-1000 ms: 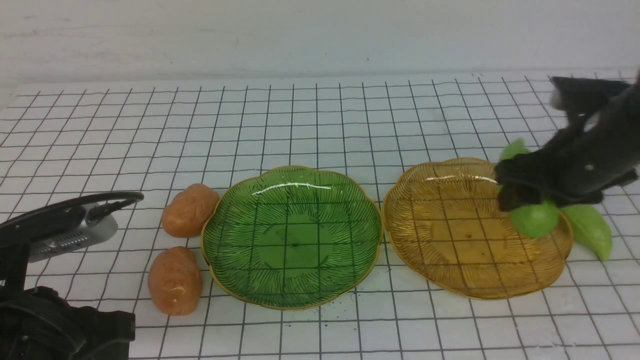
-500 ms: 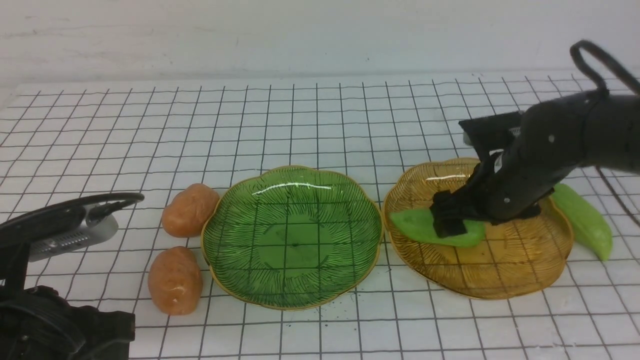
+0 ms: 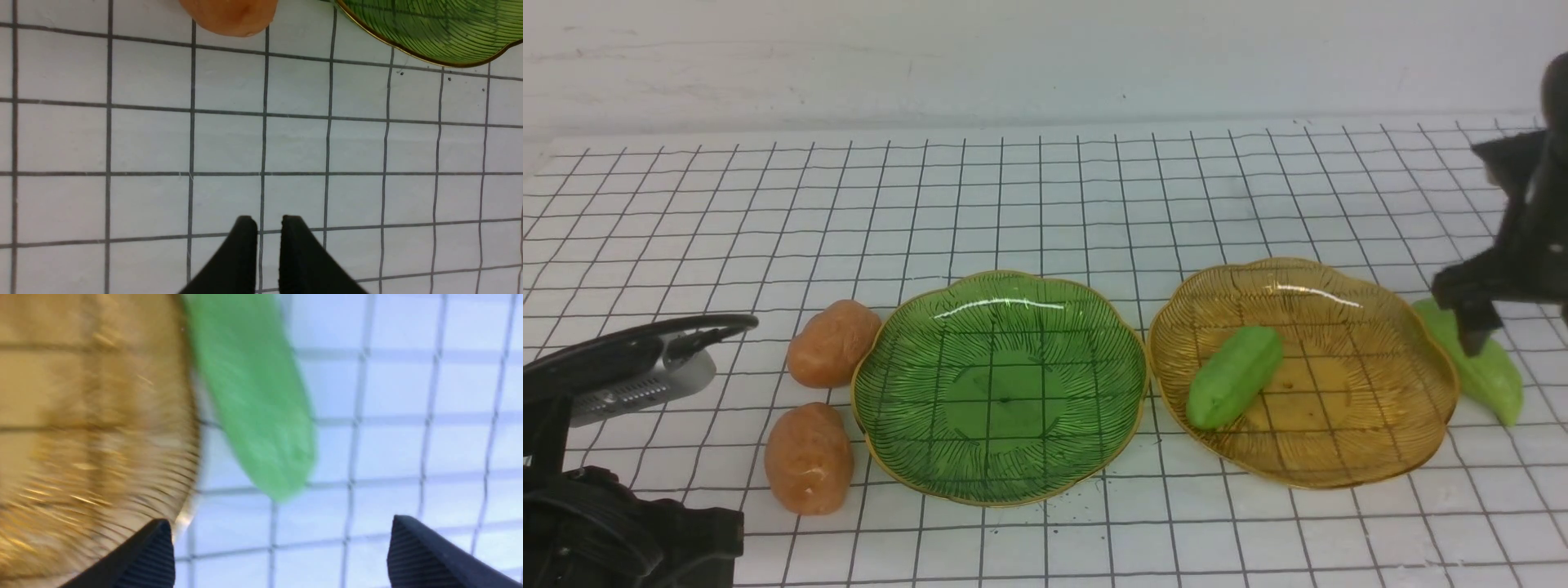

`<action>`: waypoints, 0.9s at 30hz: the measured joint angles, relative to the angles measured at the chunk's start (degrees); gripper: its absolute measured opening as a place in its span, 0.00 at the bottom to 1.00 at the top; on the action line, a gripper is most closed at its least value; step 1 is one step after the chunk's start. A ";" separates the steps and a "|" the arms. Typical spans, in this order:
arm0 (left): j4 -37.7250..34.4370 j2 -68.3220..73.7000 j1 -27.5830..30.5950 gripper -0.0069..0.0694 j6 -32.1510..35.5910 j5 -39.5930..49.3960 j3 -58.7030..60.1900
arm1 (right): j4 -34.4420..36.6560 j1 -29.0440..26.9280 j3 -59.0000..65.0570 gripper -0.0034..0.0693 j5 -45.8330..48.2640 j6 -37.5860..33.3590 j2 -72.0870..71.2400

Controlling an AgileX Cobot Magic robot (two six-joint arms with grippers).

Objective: Put different types of vegetables on the plate.

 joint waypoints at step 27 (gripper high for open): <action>0.00 0.00 0.00 0.18 0.38 -0.11 0.00 | 0.85 -2.46 0.00 0.59 -5.88 -6.97 11.76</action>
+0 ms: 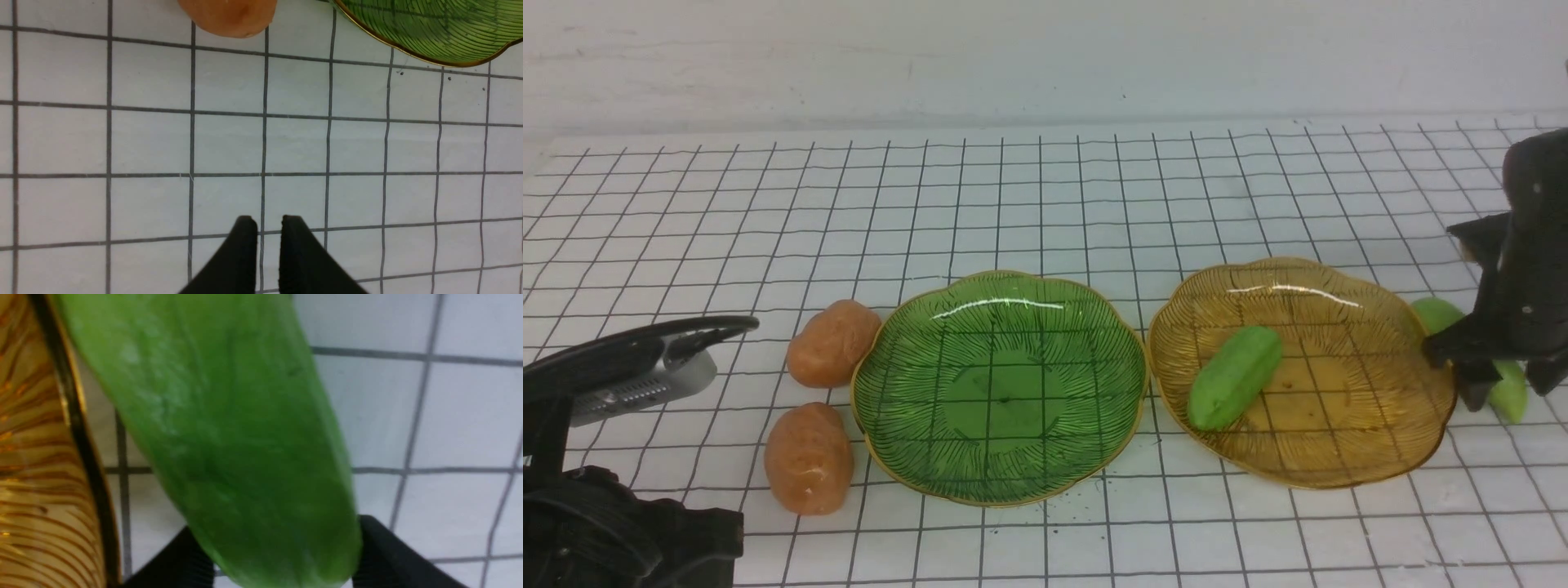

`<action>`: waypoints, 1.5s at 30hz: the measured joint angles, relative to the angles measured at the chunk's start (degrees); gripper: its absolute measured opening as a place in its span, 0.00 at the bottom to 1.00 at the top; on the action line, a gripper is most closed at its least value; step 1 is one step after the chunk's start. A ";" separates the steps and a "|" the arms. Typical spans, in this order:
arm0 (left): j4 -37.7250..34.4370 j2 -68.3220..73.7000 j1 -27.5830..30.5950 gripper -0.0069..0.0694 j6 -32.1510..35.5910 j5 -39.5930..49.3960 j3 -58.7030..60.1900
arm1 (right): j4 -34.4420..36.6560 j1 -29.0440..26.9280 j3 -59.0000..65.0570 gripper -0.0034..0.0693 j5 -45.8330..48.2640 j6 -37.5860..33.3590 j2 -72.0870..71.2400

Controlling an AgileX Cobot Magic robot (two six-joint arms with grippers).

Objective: Put different types of vegetables on the plate.

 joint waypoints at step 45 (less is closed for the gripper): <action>1.57 1.68 0.00 0.66 0.00 -3.70 -2.99 | 17.95 12.01 -3.34 0.95 7.78 1.00 -9.41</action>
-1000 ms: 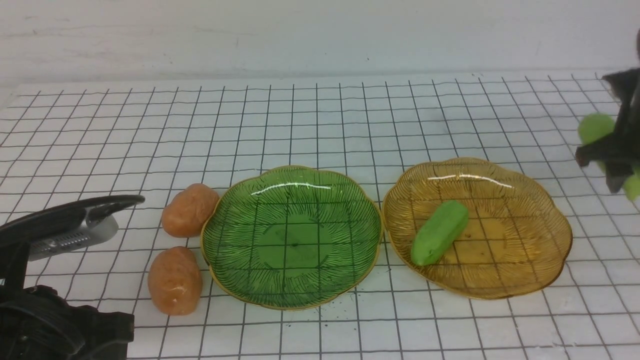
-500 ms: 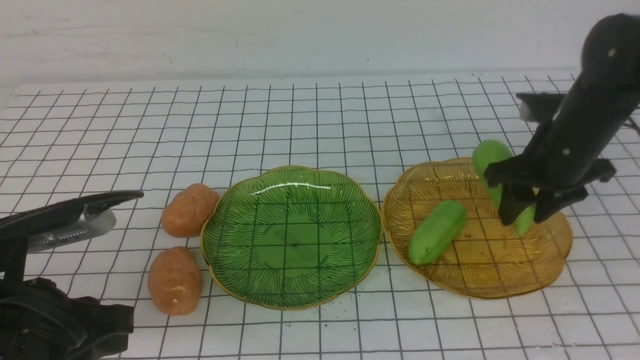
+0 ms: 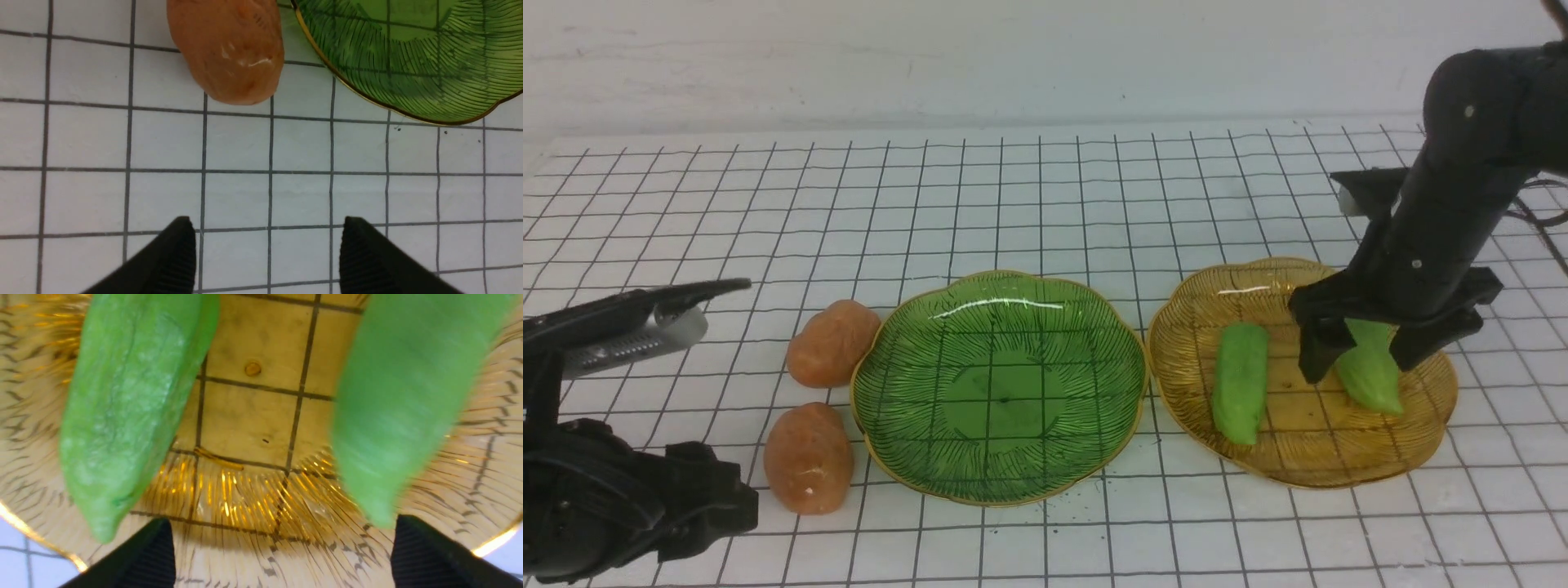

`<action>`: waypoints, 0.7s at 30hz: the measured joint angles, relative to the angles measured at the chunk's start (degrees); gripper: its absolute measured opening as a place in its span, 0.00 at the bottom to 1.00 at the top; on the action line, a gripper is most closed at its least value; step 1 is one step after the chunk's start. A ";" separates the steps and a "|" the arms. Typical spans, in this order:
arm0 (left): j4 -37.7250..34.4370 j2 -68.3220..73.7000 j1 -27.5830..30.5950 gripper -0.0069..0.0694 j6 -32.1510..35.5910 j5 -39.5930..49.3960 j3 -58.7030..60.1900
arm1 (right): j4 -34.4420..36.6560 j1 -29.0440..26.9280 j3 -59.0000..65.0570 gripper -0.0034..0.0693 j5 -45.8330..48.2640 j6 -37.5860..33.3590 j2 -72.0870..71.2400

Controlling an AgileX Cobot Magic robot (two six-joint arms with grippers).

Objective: Put different types of vegetables on the plate.

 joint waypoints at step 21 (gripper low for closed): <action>1.02 30.44 0.00 0.67 0.12 -4.99 -12.76 | 9.73 0.00 25.77 0.16 1.27 -8.69 -53.24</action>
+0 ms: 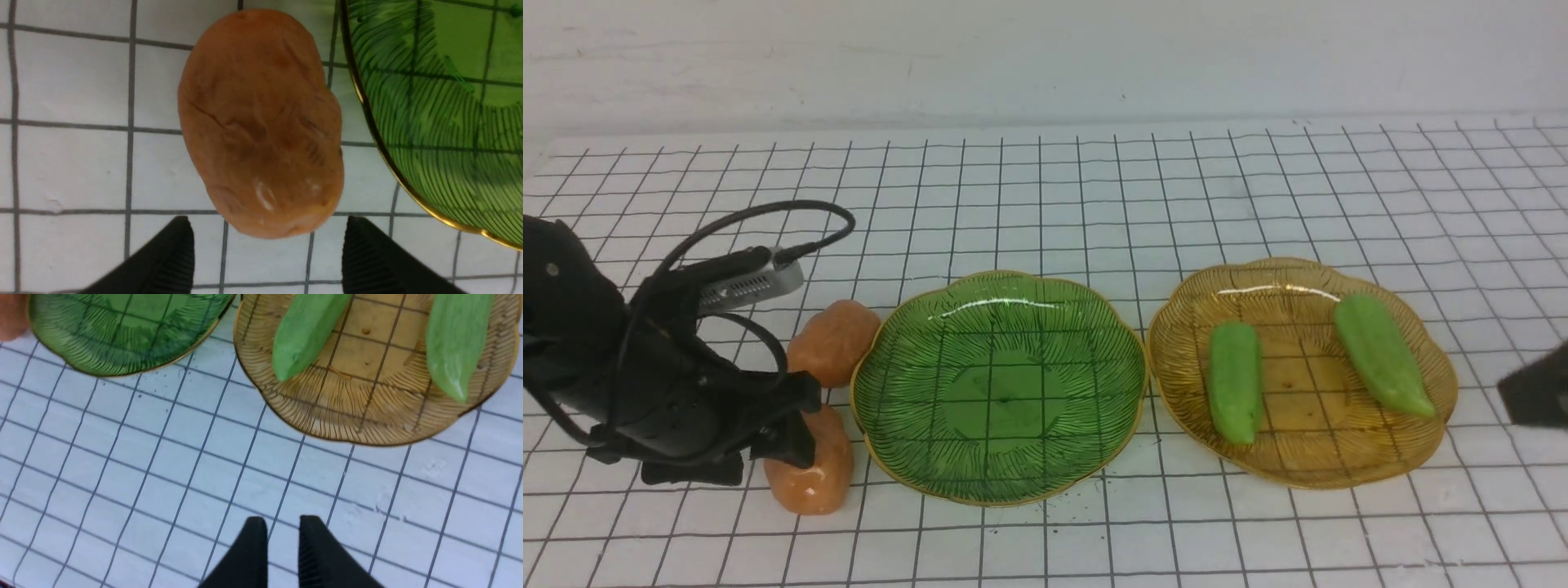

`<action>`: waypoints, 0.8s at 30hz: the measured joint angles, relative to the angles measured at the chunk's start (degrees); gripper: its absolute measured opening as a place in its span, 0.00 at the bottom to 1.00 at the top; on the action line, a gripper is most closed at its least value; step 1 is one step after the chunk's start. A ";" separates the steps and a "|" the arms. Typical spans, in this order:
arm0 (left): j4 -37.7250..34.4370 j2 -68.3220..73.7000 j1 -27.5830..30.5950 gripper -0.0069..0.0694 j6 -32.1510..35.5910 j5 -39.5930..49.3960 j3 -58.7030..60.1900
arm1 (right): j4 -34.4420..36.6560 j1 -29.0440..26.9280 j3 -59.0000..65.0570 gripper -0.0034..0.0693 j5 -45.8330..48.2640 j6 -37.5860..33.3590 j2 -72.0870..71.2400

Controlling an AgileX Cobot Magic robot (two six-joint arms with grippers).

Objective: Put different types of vegetables on the plate.
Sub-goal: 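Put the potatoes from the left side into the left plate with the left gripper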

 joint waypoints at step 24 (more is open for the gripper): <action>1.49 8.40 0.00 0.70 -0.06 -2.62 -2.51 | -0.13 0.00 8.23 0.04 -0.59 -0.46 -9.73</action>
